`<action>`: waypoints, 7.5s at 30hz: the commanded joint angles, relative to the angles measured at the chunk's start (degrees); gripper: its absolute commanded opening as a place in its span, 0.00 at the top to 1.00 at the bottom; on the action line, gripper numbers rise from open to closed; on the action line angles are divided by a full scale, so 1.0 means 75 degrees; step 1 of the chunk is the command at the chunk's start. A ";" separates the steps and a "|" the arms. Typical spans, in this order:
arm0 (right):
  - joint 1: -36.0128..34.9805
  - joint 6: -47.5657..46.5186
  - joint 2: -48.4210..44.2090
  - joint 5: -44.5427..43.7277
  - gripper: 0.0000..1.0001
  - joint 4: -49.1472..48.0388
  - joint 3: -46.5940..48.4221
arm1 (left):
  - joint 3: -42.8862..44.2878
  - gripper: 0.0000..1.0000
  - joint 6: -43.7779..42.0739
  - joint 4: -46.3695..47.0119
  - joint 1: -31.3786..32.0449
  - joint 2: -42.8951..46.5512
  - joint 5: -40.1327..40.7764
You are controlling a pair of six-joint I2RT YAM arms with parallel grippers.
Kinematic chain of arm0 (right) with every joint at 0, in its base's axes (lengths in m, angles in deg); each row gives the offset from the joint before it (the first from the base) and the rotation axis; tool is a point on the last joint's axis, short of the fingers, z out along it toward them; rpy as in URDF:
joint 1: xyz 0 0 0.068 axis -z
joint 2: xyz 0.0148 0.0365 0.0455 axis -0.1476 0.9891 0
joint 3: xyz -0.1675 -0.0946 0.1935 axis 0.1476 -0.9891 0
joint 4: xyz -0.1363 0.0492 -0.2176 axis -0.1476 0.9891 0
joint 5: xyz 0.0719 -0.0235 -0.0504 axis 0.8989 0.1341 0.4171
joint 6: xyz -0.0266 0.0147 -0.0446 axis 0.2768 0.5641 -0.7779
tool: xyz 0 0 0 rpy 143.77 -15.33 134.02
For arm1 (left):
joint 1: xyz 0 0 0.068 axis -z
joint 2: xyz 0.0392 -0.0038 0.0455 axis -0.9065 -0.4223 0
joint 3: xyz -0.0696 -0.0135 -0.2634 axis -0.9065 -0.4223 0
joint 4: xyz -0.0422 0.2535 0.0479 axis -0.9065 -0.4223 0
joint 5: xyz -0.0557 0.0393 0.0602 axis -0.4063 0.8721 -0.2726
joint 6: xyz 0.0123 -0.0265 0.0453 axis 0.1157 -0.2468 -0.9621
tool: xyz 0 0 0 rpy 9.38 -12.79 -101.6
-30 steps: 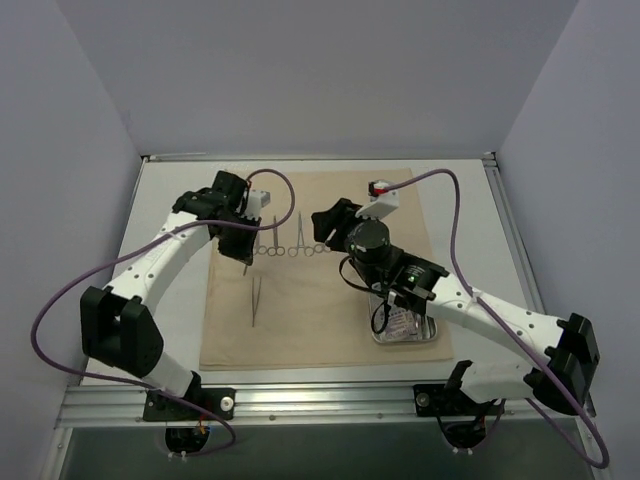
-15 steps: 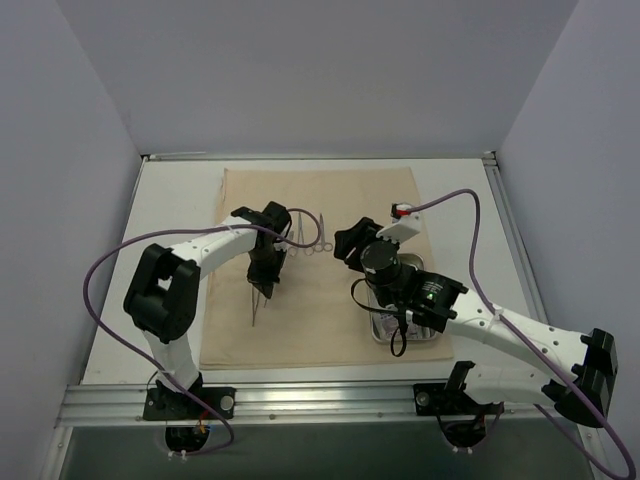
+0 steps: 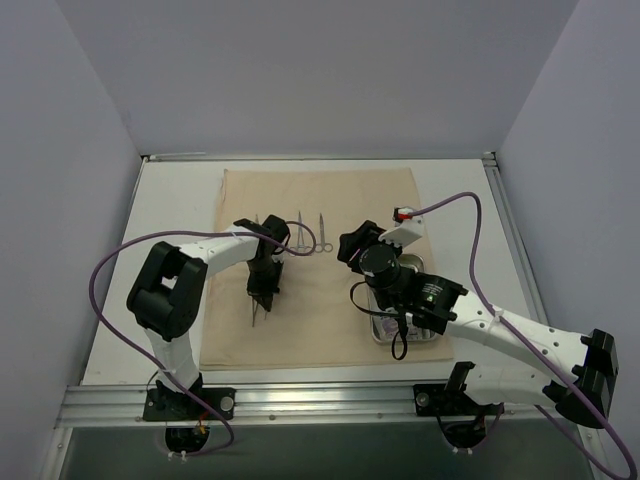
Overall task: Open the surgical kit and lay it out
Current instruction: Place the medical item in the surgical kit, then pick up the medical item from the container, then place the medical item in the surgical kit.
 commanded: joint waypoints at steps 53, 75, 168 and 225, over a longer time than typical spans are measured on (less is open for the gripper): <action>0.1780 -0.0293 0.0059 0.1045 0.60 0.2789 0.1062 | 0.2498 0.58 -0.0645 -0.1111 -0.0348 0.0738 -0.0477; 0.3704 0.1077 0.1252 0.2327 0.80 0.4594 -0.1329 | 0.2101 0.55 -0.3624 0.0635 -0.2188 0.2085 -0.0571; 0.2708 -0.1594 0.1430 0.0263 1.00 0.5122 0.1061 | 0.2148 0.54 -0.3507 0.0166 -0.2681 0.1640 -0.2281; 0.0904 -0.0551 0.7230 0.5022 1.00 0.2426 0.4248 | 0.1984 0.54 -0.3624 0.0061 -0.3735 0.1524 -0.3137</action>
